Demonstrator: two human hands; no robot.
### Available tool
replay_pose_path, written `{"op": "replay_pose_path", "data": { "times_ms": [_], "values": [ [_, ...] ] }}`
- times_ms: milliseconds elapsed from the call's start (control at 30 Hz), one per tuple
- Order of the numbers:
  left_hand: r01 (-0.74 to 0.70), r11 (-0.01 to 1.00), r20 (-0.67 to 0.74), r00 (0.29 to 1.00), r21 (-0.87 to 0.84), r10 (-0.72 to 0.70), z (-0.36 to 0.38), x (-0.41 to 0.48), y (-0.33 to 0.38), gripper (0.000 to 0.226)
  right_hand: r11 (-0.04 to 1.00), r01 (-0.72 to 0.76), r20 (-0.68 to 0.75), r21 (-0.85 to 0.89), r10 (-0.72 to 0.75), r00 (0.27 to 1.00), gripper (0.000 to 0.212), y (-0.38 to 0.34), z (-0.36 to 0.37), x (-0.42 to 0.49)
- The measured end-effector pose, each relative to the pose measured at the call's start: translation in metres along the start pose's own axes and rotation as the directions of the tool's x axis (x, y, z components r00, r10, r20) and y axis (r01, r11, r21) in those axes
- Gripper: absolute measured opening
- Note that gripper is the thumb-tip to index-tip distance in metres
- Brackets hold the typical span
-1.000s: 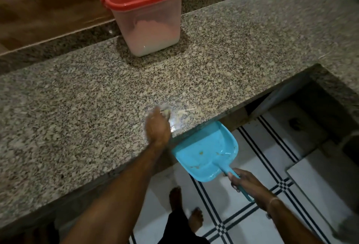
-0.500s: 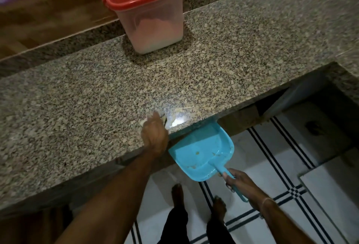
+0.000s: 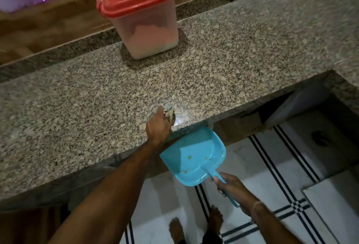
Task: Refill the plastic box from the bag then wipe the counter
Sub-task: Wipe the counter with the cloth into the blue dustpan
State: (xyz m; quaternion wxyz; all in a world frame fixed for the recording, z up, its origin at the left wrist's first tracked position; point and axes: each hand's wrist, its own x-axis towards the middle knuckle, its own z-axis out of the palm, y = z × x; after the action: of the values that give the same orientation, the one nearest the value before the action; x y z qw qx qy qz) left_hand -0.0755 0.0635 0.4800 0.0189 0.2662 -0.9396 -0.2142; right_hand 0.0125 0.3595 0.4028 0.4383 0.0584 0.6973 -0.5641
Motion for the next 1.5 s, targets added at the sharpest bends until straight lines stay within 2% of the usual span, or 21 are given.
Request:
{"op": "replay_pose_path", "data": {
  "times_ms": [367, 500, 600, 667, 800, 967, 1100, 1133, 1233, 1333, 1500],
  "values": [
    [-0.26, 0.959, 0.073, 0.96, -0.116, 0.27, 0.006, 0.007, 0.018, 0.03, 0.999, 0.032, 0.028, 0.021, -0.033, 0.999, 0.028, -0.013, 0.005, 0.01],
    [-0.403, 0.915, 0.135, 0.908, 0.022, 0.396, 0.019, 0.001, 0.002, 0.034, 0.999, 0.02, 0.028, 0.025, -0.02, 0.999, 0.025, -0.013, 0.003, 0.014],
    [-0.516, 0.852, 0.174, 0.85, 0.087, 0.497, 0.021, 0.004, -0.003, 0.025, 0.999, 0.026, 0.032, -0.028, -0.025, 0.999, 0.019, -0.015, 0.003, 0.015],
    [-0.534, 0.842, 0.209, 0.834, 0.075, 0.511, 0.019, 0.008, -0.002, 0.018, 0.998, 0.043, 0.038, -0.05, -0.041, 0.998, 0.017, -0.016, 0.004, 0.014],
    [-0.494, 0.869, 0.176, 0.859, 0.033, 0.481, 0.02, 0.003, 0.003, 0.01, 0.997, 0.06, 0.036, -0.053, -0.058, 0.998, 0.021, -0.019, 0.006, 0.011],
    [-0.437, 0.897, 0.114, 0.896, 0.064, 0.428, 0.023, -0.028, -0.003, 0.029, 0.999, 0.042, 0.019, -0.017, -0.042, 0.999, 0.031, -0.026, 0.01, 0.017],
    [-0.511, 0.856, 0.14, 0.856, 0.085, 0.497, 0.021, -0.044, -0.008, 0.026, 0.998, 0.061, 0.011, 0.029, -0.061, 0.998, 0.026, -0.03, 0.012, 0.018],
    [-0.481, 0.875, 0.105, 0.875, 0.057, 0.473, 0.015, -0.044, -0.008, 0.024, 0.997, 0.064, 0.01, 0.034, -0.065, 0.998, 0.025, -0.03, 0.013, 0.018],
    [-0.277, 0.957, -0.051, 0.96, -0.084, 0.274, -0.009, -0.028, -0.01, 0.014, 0.997, 0.069, 0.011, 0.044, -0.07, 0.997, 0.022, -0.027, 0.014, 0.018],
    [-0.191, 0.981, -0.071, 0.979, -0.026, 0.189, -0.008, -0.013, -0.014, 0.011, 0.996, 0.065, 0.01, 0.06, -0.066, 0.998, 0.025, -0.022, 0.013, 0.017],
    [-0.025, 0.995, -0.127, 0.992, -0.1, 0.012, 0.024, -0.016, 0.015, 0.018, 0.997, 0.042, 0.006, 0.061, -0.043, 0.999, 0.024, -0.017, 0.013, 0.013]
  ]
}}
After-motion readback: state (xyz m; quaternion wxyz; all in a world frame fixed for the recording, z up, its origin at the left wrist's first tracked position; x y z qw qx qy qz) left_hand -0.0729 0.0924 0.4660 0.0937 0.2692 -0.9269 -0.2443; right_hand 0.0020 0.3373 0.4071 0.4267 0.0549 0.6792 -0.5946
